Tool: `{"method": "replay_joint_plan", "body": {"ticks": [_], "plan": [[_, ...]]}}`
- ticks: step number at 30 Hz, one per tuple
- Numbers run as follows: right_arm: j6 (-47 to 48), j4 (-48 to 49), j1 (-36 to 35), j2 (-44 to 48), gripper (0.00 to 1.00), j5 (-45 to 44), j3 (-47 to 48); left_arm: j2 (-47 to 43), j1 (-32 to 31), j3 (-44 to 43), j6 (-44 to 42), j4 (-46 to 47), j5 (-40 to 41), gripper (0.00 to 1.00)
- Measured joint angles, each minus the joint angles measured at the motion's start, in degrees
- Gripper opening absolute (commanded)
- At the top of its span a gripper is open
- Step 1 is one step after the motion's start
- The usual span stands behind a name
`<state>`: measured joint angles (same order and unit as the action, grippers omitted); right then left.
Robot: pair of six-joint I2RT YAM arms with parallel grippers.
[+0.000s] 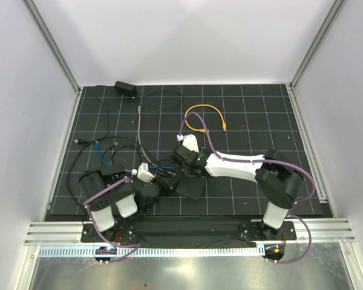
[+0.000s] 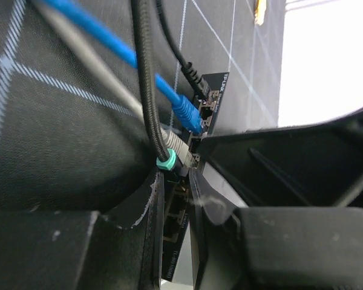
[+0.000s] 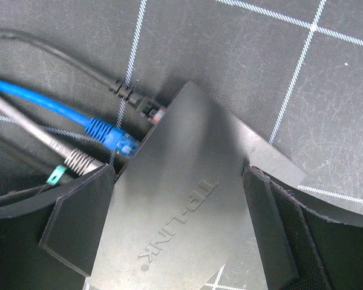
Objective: Pull the plug from the switch port
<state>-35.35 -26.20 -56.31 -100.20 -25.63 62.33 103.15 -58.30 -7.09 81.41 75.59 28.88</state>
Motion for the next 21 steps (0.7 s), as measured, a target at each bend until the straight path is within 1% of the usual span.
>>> {"method": "replay_joint_plan", "body": {"ticks": [5,9,14,18,21], "plan": [[0.61,-0.83,0.0,-1.22,0.95,0.24,1.46,-3.5,-0.09,0.74,-7.15,-2.86,-0.2,0.0],[1.03,-1.42,0.02,-2.08,0.95,-0.09,2.38,-1.79,-0.07,0.79,-9.68,-0.31,-0.17,0.0],[1.11,-1.29,0.17,-2.19,0.95,-0.63,2.29,2.23,0.42,0.87,-9.84,5.2,-0.24,0.0],[1.27,-0.98,0.22,-2.16,0.95,-0.72,2.05,2.36,0.92,1.05,-9.27,5.62,-1.03,0.0],[1.49,-0.83,0.22,-2.19,0.95,-0.74,2.01,1.84,0.98,1.73,-7.1,5.09,-0.57,0.0]]}}
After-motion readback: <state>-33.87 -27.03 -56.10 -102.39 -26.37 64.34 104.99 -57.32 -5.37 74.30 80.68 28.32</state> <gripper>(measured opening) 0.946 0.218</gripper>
